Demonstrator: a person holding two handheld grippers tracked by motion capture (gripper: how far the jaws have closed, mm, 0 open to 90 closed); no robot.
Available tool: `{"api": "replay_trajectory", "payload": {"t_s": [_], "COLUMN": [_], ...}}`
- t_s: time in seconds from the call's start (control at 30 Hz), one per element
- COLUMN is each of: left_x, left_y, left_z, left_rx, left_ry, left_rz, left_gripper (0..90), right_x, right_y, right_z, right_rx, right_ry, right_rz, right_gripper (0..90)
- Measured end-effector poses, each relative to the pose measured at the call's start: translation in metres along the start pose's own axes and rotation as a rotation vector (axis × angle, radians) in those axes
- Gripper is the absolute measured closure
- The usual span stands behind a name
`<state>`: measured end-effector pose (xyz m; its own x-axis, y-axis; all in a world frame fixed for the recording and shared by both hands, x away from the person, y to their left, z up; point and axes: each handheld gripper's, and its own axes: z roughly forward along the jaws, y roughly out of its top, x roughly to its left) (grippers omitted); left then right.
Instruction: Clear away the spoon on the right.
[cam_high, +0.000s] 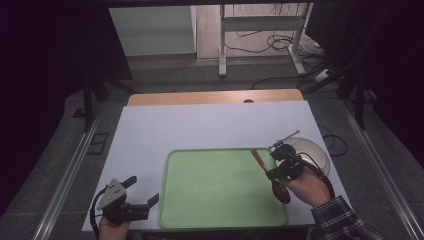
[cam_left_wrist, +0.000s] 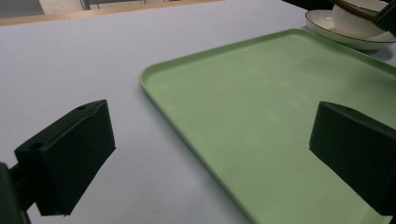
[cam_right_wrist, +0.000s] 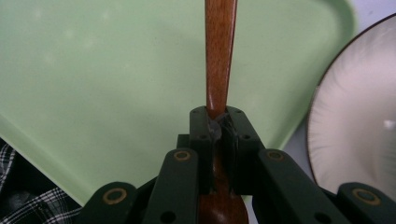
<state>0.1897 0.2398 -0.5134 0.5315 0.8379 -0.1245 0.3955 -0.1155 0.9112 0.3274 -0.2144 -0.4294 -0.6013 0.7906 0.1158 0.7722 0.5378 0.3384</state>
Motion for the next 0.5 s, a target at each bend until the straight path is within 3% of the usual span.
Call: {"api": "replay_trajectory", "payload": {"t_s": [0.5], "left_x": [0.000], "left_y": [0.000], "left_z": [0.000], "left_rx": [0.001], "left_ry": [-0.001], "left_rz": [0.000], "left_gripper": [0.0], "right_x": [0.004], "right_y": [-0.004], "right_z": [0.032], "right_rx": [0.050], "right_ry": [0.009], "right_rz": [0.010], "right_gripper": [82.9]}}
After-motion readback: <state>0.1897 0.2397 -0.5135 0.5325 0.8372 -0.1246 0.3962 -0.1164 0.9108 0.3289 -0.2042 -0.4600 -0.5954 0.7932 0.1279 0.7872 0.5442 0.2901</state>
